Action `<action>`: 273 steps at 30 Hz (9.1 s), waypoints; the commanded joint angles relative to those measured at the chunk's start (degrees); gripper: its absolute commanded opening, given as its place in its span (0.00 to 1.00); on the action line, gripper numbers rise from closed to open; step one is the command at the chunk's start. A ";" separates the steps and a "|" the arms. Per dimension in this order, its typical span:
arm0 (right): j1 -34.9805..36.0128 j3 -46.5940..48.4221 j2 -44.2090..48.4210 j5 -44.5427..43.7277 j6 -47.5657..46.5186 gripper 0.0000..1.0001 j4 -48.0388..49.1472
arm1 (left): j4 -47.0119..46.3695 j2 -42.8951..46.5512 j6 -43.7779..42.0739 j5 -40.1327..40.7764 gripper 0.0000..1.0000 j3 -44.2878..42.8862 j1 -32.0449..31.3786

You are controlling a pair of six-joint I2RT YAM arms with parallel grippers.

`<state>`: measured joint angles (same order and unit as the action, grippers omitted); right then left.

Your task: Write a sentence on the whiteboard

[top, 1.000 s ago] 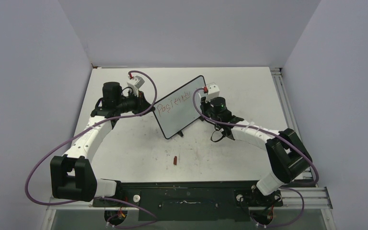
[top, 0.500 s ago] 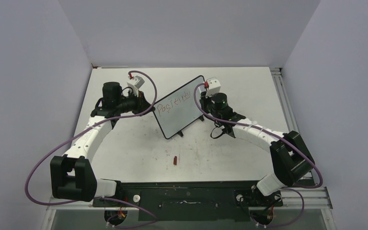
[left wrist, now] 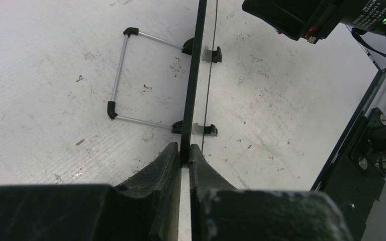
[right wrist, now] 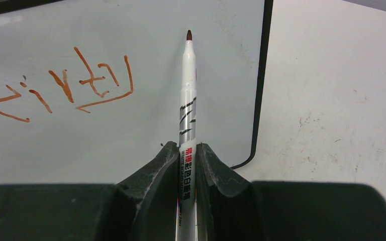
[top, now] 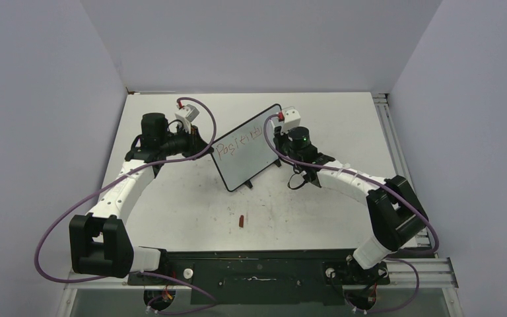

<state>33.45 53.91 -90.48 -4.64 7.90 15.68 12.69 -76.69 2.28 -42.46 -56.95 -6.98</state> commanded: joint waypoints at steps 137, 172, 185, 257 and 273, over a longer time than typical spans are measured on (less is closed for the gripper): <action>-3.21 5.21 -6.88 -0.93 -0.04 0.05 0.86 | -3.11 1.86 -0.37 -1.14 0.00 -1.33 0.85; -3.22 0.73 -1.25 -1.41 0.28 0.05 -1.21 | -3.37 2.50 0.10 -0.45 0.00 -1.19 0.83; -1.45 -2.51 12.87 0.24 0.88 0.05 -11.77 | -4.46 3.87 0.62 0.11 0.46 -0.46 0.83; 18.73 7.63 29.41 40.27 19.99 0.57 -48.32 | 5.80 30.47 -9.58 37.80 0.00 15.67 -64.73; 19.65 5.25 29.43 44.90 22.12 0.39 -43.31 | 6.53 31.03 -9.95 34.29 0.00 15.40 -61.15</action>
<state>52.64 59.02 -60.86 38.81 29.23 -32.12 21.23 -46.44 -7.92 -6.92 -40.73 -68.51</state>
